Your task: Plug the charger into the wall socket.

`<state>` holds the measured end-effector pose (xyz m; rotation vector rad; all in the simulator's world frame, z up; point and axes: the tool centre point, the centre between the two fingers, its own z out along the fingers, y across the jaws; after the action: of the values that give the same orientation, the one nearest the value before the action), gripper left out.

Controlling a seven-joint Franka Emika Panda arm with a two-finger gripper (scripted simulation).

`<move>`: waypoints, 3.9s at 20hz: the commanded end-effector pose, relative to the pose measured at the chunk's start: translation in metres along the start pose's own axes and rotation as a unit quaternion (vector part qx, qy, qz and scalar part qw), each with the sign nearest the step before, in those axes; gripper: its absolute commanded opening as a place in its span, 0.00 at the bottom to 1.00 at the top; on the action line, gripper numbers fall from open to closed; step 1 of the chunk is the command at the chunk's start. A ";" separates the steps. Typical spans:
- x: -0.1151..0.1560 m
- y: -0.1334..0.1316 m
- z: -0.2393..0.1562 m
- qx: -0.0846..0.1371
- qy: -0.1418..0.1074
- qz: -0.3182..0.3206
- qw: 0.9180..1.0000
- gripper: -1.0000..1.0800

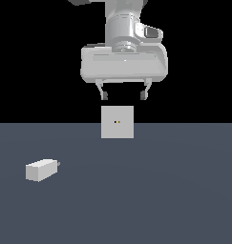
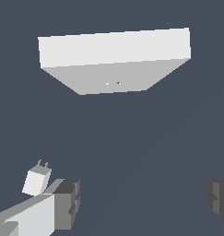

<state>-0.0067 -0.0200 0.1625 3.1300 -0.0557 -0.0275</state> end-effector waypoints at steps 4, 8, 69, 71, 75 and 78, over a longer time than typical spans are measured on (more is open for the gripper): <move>-0.001 -0.001 0.001 0.000 0.001 0.001 1.000 0.96; -0.004 -0.005 0.003 0.000 0.006 0.005 1.000 0.96; -0.069 -0.155 0.112 -0.017 0.171 0.146 0.974 0.96; -0.069 -0.155 0.120 -0.017 0.171 0.146 0.974 0.96; -0.069 -0.155 0.138 -0.017 0.171 0.146 0.974 0.96; -0.069 -0.156 0.146 -0.017 0.171 0.146 0.974 0.96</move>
<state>-0.0731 0.1361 0.0197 3.0041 -0.5014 0.5028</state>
